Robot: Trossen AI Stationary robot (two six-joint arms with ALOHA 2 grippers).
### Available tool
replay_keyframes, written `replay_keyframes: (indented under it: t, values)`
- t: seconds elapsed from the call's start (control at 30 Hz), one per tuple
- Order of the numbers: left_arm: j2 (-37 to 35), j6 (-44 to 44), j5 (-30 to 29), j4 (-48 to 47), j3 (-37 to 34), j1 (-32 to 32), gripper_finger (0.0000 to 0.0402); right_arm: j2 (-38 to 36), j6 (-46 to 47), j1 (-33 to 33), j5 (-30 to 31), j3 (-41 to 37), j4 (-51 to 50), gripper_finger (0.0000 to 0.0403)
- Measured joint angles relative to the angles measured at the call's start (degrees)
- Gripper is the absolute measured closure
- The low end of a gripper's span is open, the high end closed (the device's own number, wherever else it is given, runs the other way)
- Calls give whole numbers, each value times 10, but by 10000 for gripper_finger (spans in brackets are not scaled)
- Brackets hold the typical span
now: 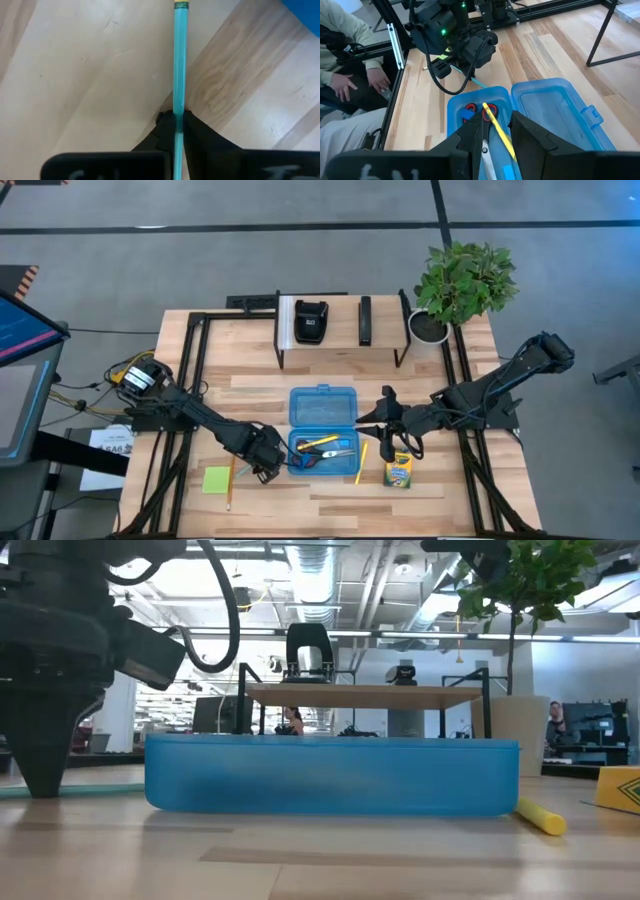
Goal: Pack school essentials
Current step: Put the light blue pencil into the supply box
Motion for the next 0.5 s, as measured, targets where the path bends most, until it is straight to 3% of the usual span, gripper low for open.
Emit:
replay_keyframes:
  t: [0.17, 0.4, 0.5]
  values:
    - [-22, 17, -22, -13, -4, 5, 401, 0, 0, 0, 0, 0, 0, 282]
    - [-75, 0, -85, -102, -6, 6, 401, 0, -2, -1, 0, 0, 0, 282]
    - [-98, 12, -104, -81, -3, 6, 401, 0, -2, -1, 0, 0, 0, 282]
